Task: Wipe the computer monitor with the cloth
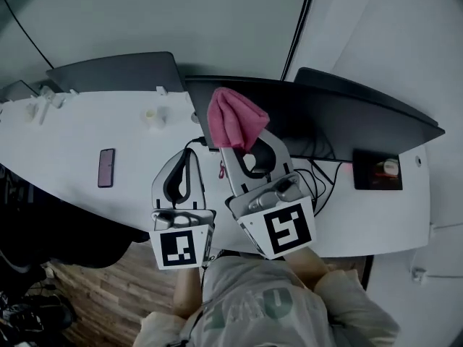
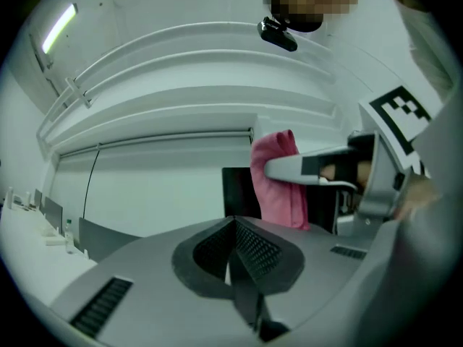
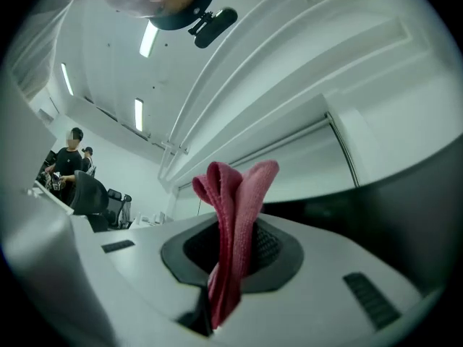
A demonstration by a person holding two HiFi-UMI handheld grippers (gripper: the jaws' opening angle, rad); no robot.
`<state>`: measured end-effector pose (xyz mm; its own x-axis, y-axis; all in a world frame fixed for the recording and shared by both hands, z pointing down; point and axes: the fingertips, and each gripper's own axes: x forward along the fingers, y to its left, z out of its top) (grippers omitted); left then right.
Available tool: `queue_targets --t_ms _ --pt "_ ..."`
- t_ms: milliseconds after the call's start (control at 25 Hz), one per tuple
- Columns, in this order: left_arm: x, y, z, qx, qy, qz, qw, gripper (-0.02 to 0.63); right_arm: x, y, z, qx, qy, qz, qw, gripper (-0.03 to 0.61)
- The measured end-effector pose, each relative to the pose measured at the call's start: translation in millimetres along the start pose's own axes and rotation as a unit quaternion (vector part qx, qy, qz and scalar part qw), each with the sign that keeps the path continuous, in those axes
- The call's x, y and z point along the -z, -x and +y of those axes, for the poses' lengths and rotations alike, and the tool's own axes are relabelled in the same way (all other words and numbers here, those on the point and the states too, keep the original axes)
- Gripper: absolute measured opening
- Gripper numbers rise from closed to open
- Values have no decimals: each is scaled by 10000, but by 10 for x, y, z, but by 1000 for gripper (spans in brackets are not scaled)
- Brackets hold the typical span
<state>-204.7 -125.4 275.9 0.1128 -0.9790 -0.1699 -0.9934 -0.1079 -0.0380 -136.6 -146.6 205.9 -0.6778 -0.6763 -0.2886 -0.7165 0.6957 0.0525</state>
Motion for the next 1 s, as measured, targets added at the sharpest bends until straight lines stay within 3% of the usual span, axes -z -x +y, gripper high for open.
queue_targets --t_ms 80,200,360,480,800,1000 --pt "-38 19 211 -65 -18 -37 10000 15 -180 -255 140 0 169 -248 9995 57" --pt "-60 48 441 -139 27 -62 9999 15 -364 -557 263 305 989 -364 9940 57" --pt "-35 119 612 -182 92 -55 9998 15 -316 -797 347 623 2178 196 9738 57" --pt "58 166 749 -257 165 47 9995 15 -198 -947 395 748 2739 507 9575 57" --pt "259 233 1053 -522 173 362 9978 15 68 -1148 381 1393 2655 565 9523 57" --pt "368 291 1140 -559 176 409 9974 15 105 -1103 372 1833 2984 467 9355 57"
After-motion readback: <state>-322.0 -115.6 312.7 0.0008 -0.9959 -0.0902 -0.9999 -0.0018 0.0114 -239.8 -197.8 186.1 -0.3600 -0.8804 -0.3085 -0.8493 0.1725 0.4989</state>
